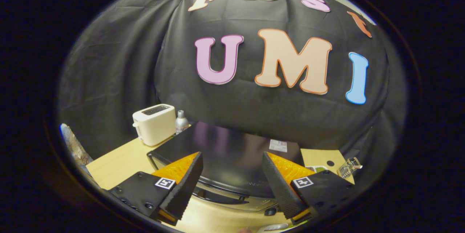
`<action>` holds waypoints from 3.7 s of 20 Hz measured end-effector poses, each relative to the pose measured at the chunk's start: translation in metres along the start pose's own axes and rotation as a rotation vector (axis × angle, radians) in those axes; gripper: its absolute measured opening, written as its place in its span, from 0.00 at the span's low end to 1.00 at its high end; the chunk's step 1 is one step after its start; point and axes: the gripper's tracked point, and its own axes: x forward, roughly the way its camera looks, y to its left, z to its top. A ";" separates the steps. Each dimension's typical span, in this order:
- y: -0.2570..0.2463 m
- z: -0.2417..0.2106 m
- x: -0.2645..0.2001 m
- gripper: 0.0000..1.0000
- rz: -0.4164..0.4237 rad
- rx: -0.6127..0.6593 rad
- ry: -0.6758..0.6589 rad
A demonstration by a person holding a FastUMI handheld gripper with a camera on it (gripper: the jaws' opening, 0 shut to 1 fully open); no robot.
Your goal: Open the toaster oven, put the food inside, and close the toaster oven door.
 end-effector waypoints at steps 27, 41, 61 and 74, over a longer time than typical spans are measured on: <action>0.043 -0.132 -0.086 0.99 0.189 0.148 0.262; 0.070 -0.222 -0.104 1.00 0.258 0.076 0.428; -0.041 -0.141 -0.105 0.98 0.109 0.241 0.196; -0.195 -0.188 -0.135 0.98 -0.157 0.385 0.246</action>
